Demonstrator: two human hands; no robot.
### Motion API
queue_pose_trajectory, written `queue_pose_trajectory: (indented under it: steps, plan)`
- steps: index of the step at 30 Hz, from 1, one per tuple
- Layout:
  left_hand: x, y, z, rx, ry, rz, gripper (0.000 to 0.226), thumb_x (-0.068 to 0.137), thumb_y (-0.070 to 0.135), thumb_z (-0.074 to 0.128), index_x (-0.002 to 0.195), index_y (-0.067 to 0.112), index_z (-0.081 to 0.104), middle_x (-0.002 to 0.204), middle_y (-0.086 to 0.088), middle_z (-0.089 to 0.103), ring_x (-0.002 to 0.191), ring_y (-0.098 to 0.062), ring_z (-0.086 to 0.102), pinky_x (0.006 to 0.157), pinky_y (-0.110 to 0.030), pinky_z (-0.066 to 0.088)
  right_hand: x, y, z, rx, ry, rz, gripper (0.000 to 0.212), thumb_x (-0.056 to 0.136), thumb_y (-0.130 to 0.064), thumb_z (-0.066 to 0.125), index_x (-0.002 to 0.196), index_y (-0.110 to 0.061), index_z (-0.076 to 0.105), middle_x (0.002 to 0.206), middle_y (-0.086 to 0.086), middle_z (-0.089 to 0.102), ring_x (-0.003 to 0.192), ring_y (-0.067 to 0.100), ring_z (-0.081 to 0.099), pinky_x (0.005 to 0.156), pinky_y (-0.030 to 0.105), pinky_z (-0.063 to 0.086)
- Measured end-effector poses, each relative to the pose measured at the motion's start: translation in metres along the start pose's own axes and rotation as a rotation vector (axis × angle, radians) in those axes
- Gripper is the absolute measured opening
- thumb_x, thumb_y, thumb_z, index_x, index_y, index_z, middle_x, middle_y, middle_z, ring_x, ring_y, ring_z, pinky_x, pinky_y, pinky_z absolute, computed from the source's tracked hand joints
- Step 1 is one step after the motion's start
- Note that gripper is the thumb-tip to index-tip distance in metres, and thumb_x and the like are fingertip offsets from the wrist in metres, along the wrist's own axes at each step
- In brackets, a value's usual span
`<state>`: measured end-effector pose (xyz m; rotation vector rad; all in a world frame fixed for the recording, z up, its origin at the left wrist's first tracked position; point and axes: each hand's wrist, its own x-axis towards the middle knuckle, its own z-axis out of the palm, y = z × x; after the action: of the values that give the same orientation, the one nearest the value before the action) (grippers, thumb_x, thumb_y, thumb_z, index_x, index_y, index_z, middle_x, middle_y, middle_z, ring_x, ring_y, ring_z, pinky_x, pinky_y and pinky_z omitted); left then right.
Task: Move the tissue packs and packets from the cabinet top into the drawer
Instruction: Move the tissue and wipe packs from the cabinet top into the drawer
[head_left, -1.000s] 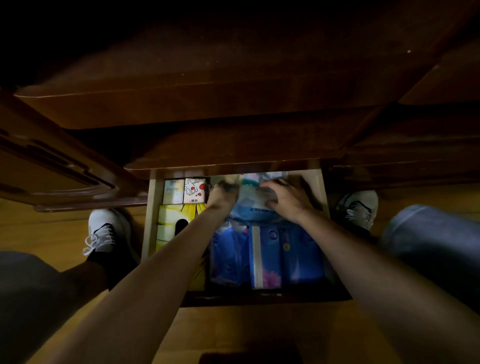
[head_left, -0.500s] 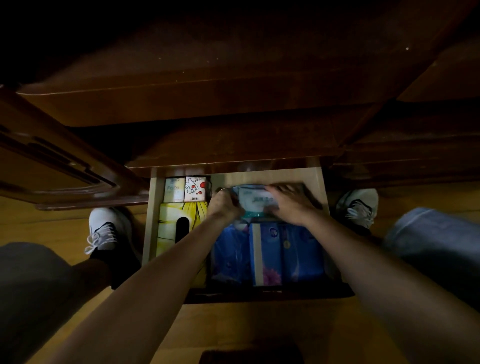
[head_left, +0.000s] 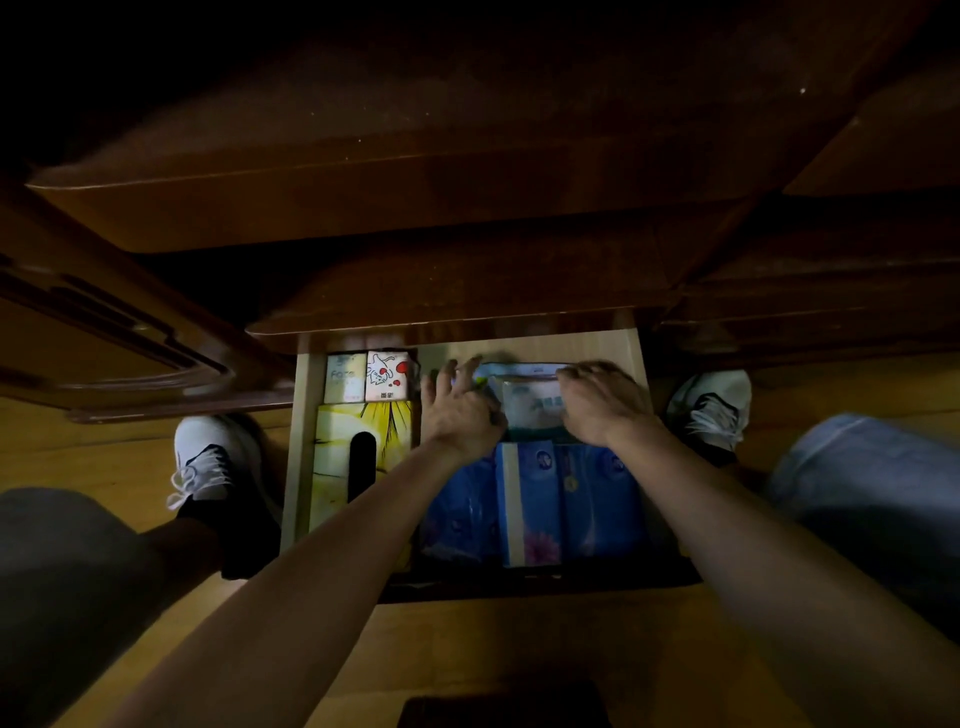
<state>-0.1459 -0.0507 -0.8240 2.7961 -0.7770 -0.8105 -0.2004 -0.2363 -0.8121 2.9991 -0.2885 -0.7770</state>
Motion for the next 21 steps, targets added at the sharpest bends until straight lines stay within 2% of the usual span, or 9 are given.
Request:
queue_pose_trajectory:
  steps: [4, 7, 10, 12, 13, 15, 17, 19, 21]
  plan:
    - [0.002, 0.001, 0.004, -0.114, -0.076, 0.032, 0.033, 0.100, 0.040, 0.052, 0.124, 0.025, 0.068, 0.165, -0.001, 0.030, 0.155, -0.027, 0.013, 0.125, -0.058, 0.005, -0.003, -0.004, 0.012, 0.011, -0.059, 0.048, 0.058, 0.090, -0.023, 0.062, 0.142, -0.006, 0.045, 0.141, 0.015, 0.053, 0.130, 0.031, 0.049, 0.111, 0.042, 0.039]
    - [0.001, -0.003, -0.003, -0.204, -0.087, 0.002, 0.030, 0.103, 0.034, 0.049, 0.125, 0.021, 0.064, 0.146, -0.004, 0.052, 0.142, -0.025, 0.041, 0.120, -0.052, 0.028, -0.002, -0.005, 0.014, 0.038, -0.067, 0.051, 0.064, 0.090, -0.020, 0.060, 0.149, -0.004, 0.037, 0.148, 0.017, 0.045, 0.136, 0.032, 0.042, 0.116, 0.042, 0.033]
    - [-0.008, -0.007, -0.018, -0.303, -0.054, -0.012, 0.027, 0.106, 0.026, 0.044, 0.125, 0.017, 0.062, 0.115, -0.008, 0.067, 0.099, -0.022, 0.067, 0.088, -0.040, 0.056, -0.008, -0.002, 0.005, 0.125, -0.057, 0.036, 0.082, 0.089, -0.014, 0.061, 0.159, -0.010, 0.017, 0.163, 0.013, 0.023, 0.150, 0.033, 0.019, 0.124, 0.044, 0.016]
    - [-0.022, -0.006, -0.034, -0.351, -0.028, -0.015, 0.032, 0.106, 0.022, 0.045, 0.135, 0.014, 0.058, 0.112, -0.009, 0.068, 0.077, -0.012, 0.064, 0.067, -0.030, 0.053, -0.017, 0.000, -0.010, 0.197, -0.034, 0.017, 0.083, 0.092, -0.017, 0.060, 0.160, -0.016, 0.014, 0.166, 0.007, 0.019, 0.153, 0.029, 0.014, 0.125, 0.046, 0.007]
    - [-0.033, -0.004, -0.045, -0.362, -0.009, -0.003, 0.035, 0.106, 0.021, 0.047, 0.139, 0.013, 0.055, 0.113, -0.010, 0.067, 0.077, -0.011, 0.063, 0.065, -0.027, 0.051, -0.025, 0.001, -0.022, 0.233, -0.019, 0.010, 0.079, 0.094, -0.021, 0.060, 0.160, -0.018, 0.016, 0.165, 0.007, 0.022, 0.153, 0.028, 0.017, 0.125, 0.047, 0.005]
    - [-0.054, -0.002, -0.066, -0.375, 0.025, 0.036, 0.036, 0.105, 0.020, 0.048, 0.139, 0.015, 0.057, 0.113, -0.012, 0.071, 0.082, -0.020, 0.069, 0.069, -0.032, 0.054, -0.042, 0.001, -0.042, 0.303, -0.020, -0.012, 0.071, 0.097, -0.025, 0.059, 0.158, -0.020, 0.023, 0.162, 0.008, 0.030, 0.150, 0.028, 0.025, 0.124, 0.047, 0.013]
    - [-0.081, -0.001, -0.096, -0.381, 0.111, 0.067, 0.032, 0.104, 0.019, 0.050, 0.132, 0.021, 0.064, 0.100, -0.007, 0.076, 0.081, -0.021, 0.072, 0.067, -0.030, 0.052, -0.063, -0.002, -0.064, 0.375, 0.035, -0.030, 0.063, 0.098, -0.025, 0.058, 0.155, -0.025, 0.032, 0.157, 0.006, 0.038, 0.143, 0.028, 0.037, 0.117, 0.042, 0.032]
    - [-0.112, -0.003, -0.134, -0.355, 0.257, 0.119, 0.028, 0.102, 0.020, 0.054, 0.125, 0.026, 0.070, 0.113, 0.000, 0.076, 0.096, -0.016, 0.072, 0.073, -0.023, 0.049, -0.090, -0.003, -0.095, 0.465, 0.149, -0.042, 0.057, 0.098, -0.024, 0.058, 0.151, -0.031, 0.039, 0.153, 0.001, 0.044, 0.134, 0.024, 0.049, 0.106, 0.038, 0.044]
    - [-0.147, -0.005, -0.177, -0.343, 0.397, 0.192, 0.026, 0.102, 0.022, 0.056, 0.121, 0.029, 0.072, 0.117, 0.006, 0.075, 0.096, -0.011, 0.071, 0.074, -0.021, 0.050, -0.121, -0.004, -0.132, 0.523, 0.326, -0.089, 0.044, 0.099, -0.022, 0.057, 0.141, -0.034, 0.052, 0.145, -0.008, 0.053, 0.121, 0.015, 0.059, 0.096, 0.036, 0.051]
